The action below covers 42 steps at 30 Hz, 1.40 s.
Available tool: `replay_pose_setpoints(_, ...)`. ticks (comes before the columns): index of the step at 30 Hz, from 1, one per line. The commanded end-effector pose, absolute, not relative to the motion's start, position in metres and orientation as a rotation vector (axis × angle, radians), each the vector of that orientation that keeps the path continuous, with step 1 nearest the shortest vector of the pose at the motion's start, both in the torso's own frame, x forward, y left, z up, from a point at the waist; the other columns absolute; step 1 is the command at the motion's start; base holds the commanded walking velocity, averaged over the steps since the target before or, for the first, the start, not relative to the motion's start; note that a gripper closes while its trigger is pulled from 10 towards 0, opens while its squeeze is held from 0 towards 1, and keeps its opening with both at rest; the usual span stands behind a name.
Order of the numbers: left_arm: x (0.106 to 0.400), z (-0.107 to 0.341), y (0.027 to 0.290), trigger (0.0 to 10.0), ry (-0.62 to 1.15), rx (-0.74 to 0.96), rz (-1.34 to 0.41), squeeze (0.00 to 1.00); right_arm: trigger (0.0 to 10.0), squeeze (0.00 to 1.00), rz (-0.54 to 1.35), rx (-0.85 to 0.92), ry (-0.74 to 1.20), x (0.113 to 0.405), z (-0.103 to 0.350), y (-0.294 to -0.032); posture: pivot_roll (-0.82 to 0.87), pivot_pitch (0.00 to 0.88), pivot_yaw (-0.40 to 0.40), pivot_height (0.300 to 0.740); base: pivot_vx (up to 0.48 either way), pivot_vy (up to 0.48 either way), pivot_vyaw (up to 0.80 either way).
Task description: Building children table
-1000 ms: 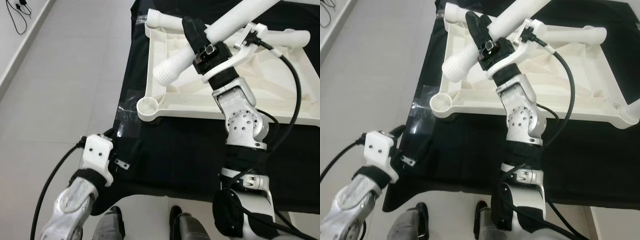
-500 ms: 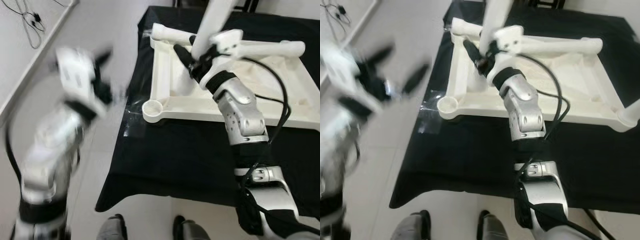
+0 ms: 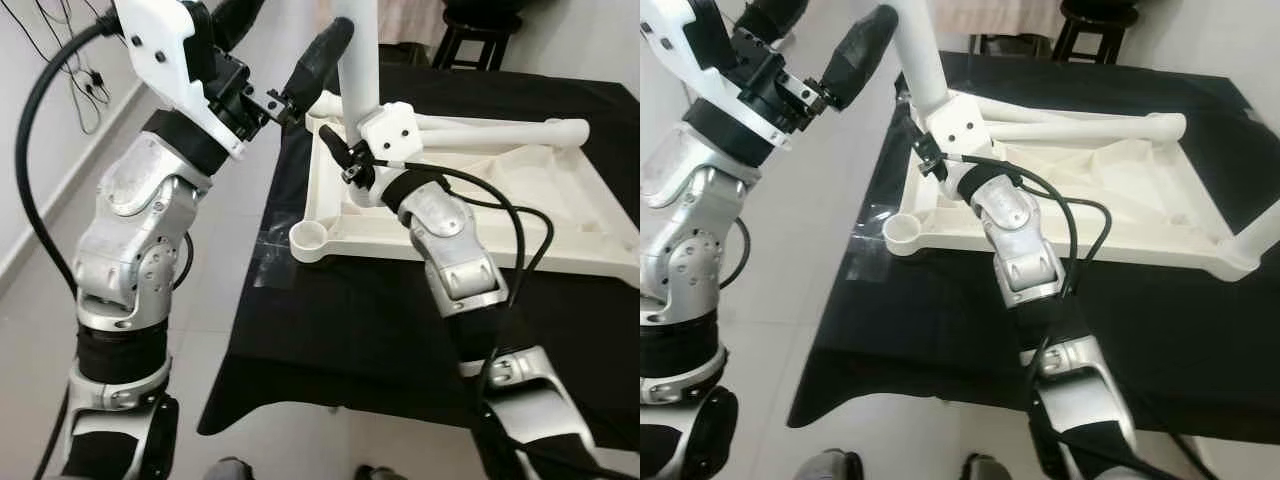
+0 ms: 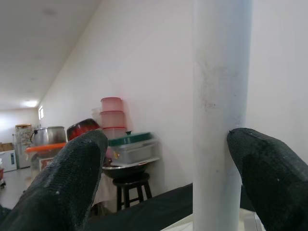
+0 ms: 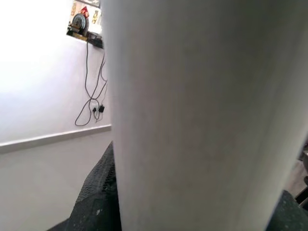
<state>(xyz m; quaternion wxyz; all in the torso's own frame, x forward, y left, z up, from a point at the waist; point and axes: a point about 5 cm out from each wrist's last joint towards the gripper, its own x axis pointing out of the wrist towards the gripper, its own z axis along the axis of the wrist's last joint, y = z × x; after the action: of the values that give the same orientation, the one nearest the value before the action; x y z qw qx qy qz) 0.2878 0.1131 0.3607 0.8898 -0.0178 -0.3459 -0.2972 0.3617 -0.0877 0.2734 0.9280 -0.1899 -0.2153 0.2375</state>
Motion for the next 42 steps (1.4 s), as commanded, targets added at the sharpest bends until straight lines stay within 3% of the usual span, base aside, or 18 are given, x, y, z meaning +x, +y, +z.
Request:
replay_pose_setpoints(1, 0.291, 0.364, 0.106, 10.0, -0.714, -0.041, -0.622, 1.00, 10.0, 0.00, 0.604, -0.477, -0.523, 0.348, 0.276, -0.061, 0.06, 0.060, -0.013, 0.740, 0.000, 0.000, 0.00)
replay_pose_setpoints(5, 0.295, 0.359, 0.093, 10.0, -0.655, -0.119, -0.760, 1.00, 10.0, 0.00, 0.662, -0.470, -0.571, 0.343, 0.276, -0.046, 0.04, 0.043, -0.012, 0.740, 0.000, 0.000, 0.00)
replay_pose_setpoints(6, 0.293, 0.356, 0.087, 10.0, -0.633, -0.132, -0.829, 0.00, 10.0, 0.00, 0.675, -0.476, -0.580, 0.341, 0.275, -0.043, 0.04, 0.041, -0.013, 0.740, 0.000, 0.000, 0.00)
replay_pose_setpoints(14, 0.288, 0.341, 0.074, 10.0, -0.588, -0.083, -0.971, 0.00, 10.0, 0.00, 0.687, -0.490, -0.581, 0.341, 0.272, -0.039, 0.03, 0.038, -0.020, 0.740, 0.000, 0.000, 0.00)
replay_pose_setpoints(24, 0.295, 0.347, 0.081, 9.8, -0.634, -0.043, -0.861, 0.00, 10.0, 0.00, 0.698, -0.497, -0.575, 0.341, 0.270, -0.036, 0.04, 0.039, -0.027, 0.740, 0.000, 0.000, 0.00)
replay_pose_setpoints(25, 0.296, 0.351, 0.083, 1.8, -0.651, -0.037, -0.834, 0.00, 10.0, 0.00, 0.698, -0.501, -0.570, 0.342, 0.269, -0.036, 0.03, 0.039, -0.029, 0.740, 0.000, 0.000, 0.00)
replay_pose_setpoints(26, 0.296, 0.351, 0.083, 1.8, -0.651, -0.037, -0.834, 0.00, 10.0, 0.00, 0.698, -0.501, -0.570, 0.342, 0.269, -0.036, 0.03, 0.039, -0.029, 0.740, 0.000, 0.000, 0.00)
replay_pose_setpoints(27, 0.295, 0.356, 0.085, 0.0, -0.680, -0.023, -0.807, 0.00, 10.0, 0.00, 0.686, -0.513, -0.559, 0.344, 0.266, -0.037, 0.03, 0.041, -0.025, 0.740, 0.000, 0.000, 0.00)
replay_pose_setpoints(42, 0.292, 0.363, 0.085, 0.0, -0.718, -0.026, -0.789, 0.00, 10.0, 0.00, 0.662, -0.533, -0.519, 0.349, 0.258, -0.041, 0.03, 0.043, -0.024, 0.740, 0.000, 0.000, 0.00)
